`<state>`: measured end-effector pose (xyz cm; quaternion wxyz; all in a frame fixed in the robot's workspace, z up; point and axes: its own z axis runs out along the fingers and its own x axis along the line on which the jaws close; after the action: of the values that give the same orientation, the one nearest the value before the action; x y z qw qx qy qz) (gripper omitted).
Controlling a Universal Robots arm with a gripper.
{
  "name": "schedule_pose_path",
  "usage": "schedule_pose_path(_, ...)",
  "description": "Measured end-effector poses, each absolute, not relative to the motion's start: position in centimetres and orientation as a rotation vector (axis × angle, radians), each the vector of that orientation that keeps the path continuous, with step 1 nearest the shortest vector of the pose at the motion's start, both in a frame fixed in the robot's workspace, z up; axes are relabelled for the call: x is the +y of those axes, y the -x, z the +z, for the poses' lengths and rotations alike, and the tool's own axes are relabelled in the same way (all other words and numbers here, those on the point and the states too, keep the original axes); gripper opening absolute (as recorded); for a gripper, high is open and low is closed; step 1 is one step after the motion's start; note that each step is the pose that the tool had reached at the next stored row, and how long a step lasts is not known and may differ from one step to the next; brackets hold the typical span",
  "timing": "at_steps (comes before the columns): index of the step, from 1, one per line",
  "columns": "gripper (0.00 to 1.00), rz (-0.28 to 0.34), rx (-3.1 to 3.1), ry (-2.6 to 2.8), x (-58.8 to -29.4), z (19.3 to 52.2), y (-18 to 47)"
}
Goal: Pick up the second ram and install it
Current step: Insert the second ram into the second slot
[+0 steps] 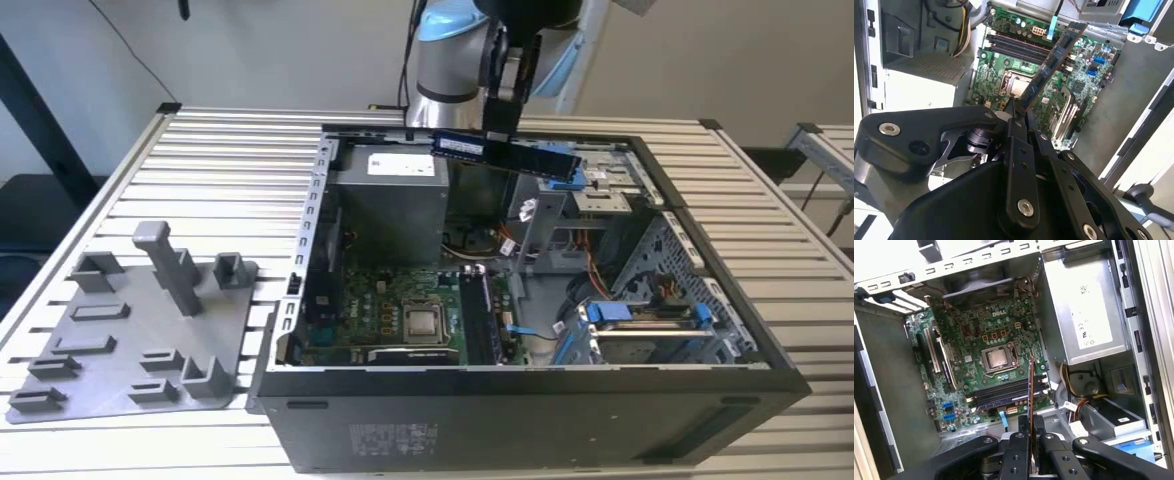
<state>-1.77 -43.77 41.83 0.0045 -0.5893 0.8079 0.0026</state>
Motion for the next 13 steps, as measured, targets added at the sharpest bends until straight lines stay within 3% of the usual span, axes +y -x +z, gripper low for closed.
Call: schedule_pose_path(13, 0.14, 0.001, 2.681, 1.625, -43.77, 41.81, 1.74)
